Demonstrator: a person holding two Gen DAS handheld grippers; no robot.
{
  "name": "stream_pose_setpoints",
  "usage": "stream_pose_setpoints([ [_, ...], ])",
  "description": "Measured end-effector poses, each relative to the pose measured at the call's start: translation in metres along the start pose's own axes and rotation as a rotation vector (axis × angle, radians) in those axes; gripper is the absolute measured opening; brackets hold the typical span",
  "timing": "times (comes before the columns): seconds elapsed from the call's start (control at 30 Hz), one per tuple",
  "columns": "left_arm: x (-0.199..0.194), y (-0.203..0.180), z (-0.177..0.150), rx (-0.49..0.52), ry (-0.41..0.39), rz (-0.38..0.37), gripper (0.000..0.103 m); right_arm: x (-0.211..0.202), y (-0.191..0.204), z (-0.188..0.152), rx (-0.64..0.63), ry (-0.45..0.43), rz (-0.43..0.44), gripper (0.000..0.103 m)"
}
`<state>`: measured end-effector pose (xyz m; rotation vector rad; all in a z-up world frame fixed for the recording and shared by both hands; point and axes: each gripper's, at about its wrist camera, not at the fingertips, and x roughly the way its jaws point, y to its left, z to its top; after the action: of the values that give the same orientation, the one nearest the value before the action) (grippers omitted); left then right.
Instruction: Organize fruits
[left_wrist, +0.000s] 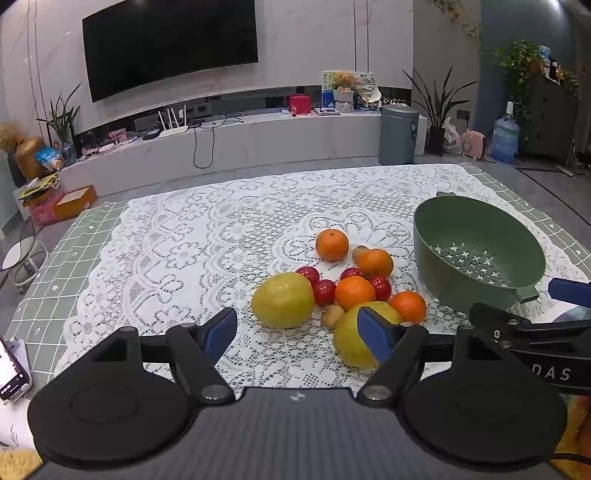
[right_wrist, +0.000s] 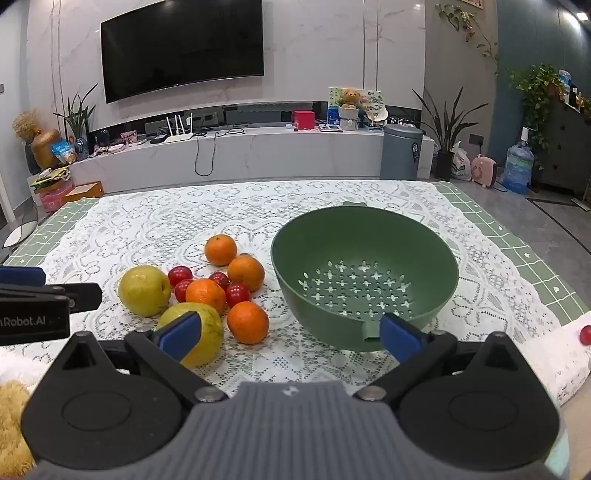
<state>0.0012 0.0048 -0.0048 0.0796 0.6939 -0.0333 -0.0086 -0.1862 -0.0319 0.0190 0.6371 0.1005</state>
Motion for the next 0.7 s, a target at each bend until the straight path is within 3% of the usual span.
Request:
stream_pose_setpoints([
  [0.7, -0.0021, 0.0051, -0.0004, -0.023, 0.018, 0.004, 0.087, 0.0001, 0.0026, 0.0016, 0.008, 0.021, -0.021, 0.099],
])
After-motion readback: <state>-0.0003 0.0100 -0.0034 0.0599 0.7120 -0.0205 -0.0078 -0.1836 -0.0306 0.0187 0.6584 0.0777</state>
